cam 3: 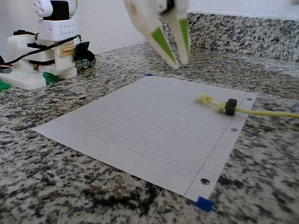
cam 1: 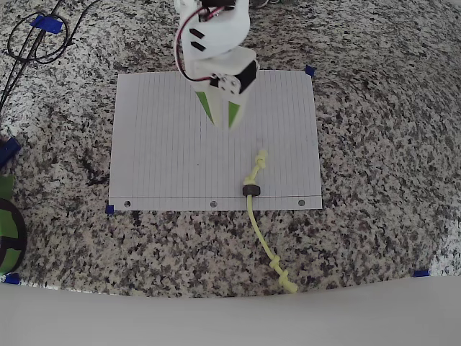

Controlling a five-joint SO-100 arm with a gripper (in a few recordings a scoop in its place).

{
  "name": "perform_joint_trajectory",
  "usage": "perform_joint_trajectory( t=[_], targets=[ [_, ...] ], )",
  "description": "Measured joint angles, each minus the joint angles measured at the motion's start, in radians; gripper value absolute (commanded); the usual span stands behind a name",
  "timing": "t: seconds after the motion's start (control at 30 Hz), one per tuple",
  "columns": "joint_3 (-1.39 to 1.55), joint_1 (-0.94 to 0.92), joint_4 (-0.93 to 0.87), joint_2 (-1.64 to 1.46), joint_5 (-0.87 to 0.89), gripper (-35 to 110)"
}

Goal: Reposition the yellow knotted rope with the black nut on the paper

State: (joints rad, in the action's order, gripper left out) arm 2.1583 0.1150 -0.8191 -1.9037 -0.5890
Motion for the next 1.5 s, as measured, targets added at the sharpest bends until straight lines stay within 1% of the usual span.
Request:
perform_joint_trajectory(
  t=[0.13, 0.23, 0.33, 0.43, 1.03, 1.5],
  targets=[
    [-0.005, 0.04, 0.086, 0.075, 0.051, 25],
    [-0.006, 0.075, 0.149, 0.129, 0.064, 33],
    [-0.006, 0.109, 0.21, 0.184, 0.067, 36],
    [-0.02, 0.13, 0.247, 0.229, 0.069, 36],
    [-0.078, 0.16, 0.288, 0.373, 0.069, 34],
    [-0.097, 0.118, 0.298, 0.41, 0.069, 32]
  ],
)
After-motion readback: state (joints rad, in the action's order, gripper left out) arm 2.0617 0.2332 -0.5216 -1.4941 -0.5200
